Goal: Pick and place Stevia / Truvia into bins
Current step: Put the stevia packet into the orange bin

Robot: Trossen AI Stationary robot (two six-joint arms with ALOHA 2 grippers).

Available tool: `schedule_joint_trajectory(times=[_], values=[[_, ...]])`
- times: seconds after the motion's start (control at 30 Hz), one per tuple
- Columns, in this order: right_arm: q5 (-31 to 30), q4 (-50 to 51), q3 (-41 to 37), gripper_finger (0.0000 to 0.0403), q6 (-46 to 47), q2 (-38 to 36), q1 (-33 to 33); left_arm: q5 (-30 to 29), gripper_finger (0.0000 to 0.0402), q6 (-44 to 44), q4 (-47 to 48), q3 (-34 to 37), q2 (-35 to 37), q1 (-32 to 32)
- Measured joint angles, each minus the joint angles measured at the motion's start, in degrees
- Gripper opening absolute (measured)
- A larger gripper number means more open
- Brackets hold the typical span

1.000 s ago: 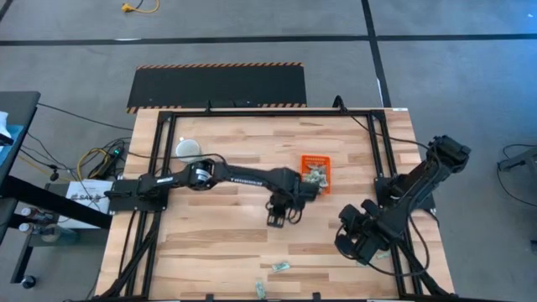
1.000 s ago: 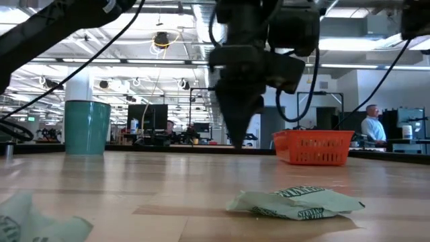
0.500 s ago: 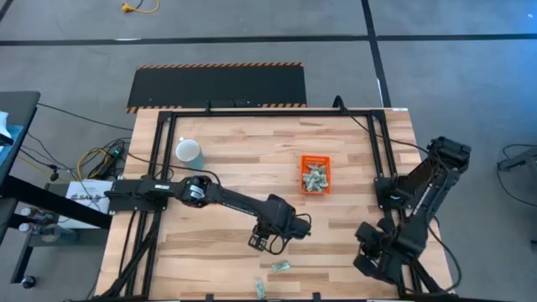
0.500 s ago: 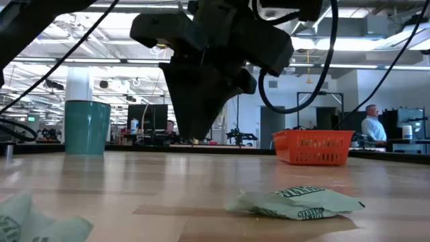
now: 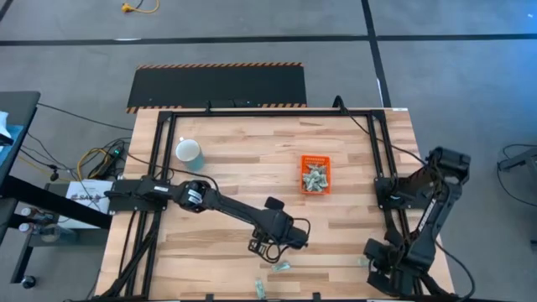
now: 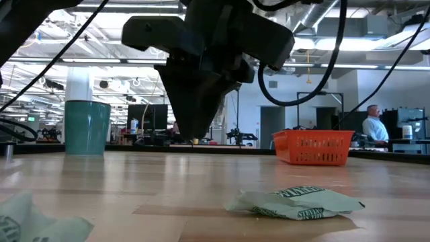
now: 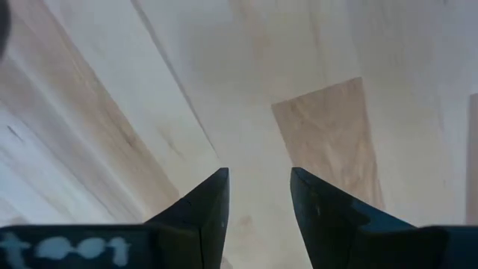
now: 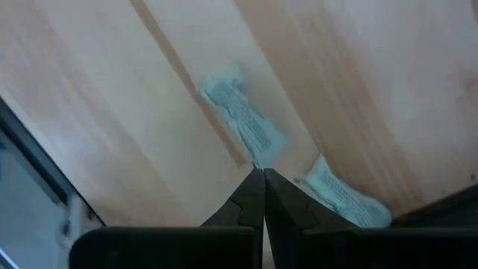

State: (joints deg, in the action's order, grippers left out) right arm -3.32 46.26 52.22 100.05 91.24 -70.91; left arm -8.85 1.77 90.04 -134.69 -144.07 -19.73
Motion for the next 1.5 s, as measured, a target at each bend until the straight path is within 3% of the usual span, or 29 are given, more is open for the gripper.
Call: schedule_joint_trajectory(times=[0.47,0.63,0.9,1.17,1.5], values=[[0.29,-2.85,0.00,0.0002,-6.92,1.80,1.70,-0.89,0.0132,-2.06,-0.02,0.00,-0.04,-2.67],[-1.27,-4.48,0.00,0.0031,-7.08,1.80,1.75,-1.35,0.0132,-4.85,-0.02,0.00,-0.07,-2.77],[-1.27,-3.13,0.00,0.0095,-12.32,1.80,1.80,-11.21,0.0132,-13.42,-1.50,0.00,0.14,-4.52],[-2.39,-0.88,0.00,0.0107,-20.66,1.80,3.21,-21.43,0.0132,-24.91,-4.17,-0.22,3.16,-9.35],[-2.73,-4.05,0.00,0.0107,-23.58,2.62,0.87,-23.42,0.0132,-29.69,-17.97,-0.20,4.31,-15.05]])
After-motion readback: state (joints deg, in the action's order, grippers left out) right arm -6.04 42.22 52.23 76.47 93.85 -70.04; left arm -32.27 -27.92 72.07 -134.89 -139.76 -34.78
